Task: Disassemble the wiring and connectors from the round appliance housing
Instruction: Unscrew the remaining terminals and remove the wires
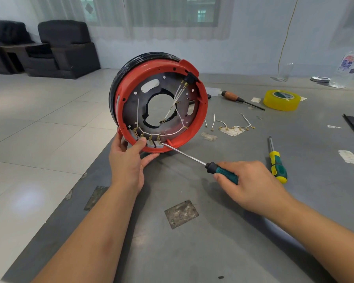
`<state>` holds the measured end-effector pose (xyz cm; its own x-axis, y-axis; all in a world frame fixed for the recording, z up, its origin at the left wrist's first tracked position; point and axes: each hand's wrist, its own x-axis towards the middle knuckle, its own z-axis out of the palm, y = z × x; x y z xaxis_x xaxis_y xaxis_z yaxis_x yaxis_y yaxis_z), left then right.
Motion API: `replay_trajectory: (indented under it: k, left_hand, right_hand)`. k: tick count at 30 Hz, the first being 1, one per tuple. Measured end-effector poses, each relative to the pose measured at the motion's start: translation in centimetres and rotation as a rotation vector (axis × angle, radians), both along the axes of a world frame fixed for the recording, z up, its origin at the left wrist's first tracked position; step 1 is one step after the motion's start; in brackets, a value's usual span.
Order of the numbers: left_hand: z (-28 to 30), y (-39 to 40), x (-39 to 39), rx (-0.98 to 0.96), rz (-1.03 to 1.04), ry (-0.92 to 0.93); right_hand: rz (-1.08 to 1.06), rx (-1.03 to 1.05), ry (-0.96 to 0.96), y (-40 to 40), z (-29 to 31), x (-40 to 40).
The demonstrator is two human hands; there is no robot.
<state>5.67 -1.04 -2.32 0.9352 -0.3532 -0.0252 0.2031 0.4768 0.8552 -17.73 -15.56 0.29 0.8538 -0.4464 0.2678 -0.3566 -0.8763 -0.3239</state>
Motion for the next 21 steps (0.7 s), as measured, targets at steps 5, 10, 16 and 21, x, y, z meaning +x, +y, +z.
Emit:
replay_trajectory:
  k: [5,10,16,21]
  left_hand:
    - [-0.1,0.0,-0.1,0.006,-0.025,-0.029]
    - [-0.1,-0.1,-0.1,-0.003,-0.024,0.013]
    - [0.0,0.0,0.0,-0.045,0.001,0.060]
    - [0.2,-0.1,-0.3,-0.061,0.019,0.082]
  right_hand:
    - [0.004,0.018,0.002,-0.8,0.0,-0.1]
    - [0.005,0.014,-0.006,-0.5,-0.5,-0.2]
    - [0.009,-0.040,-0.002,0.3,-0.9,0.1]
    - [0.007,-0.059,-0.014,0.8,-1.0,0.1]
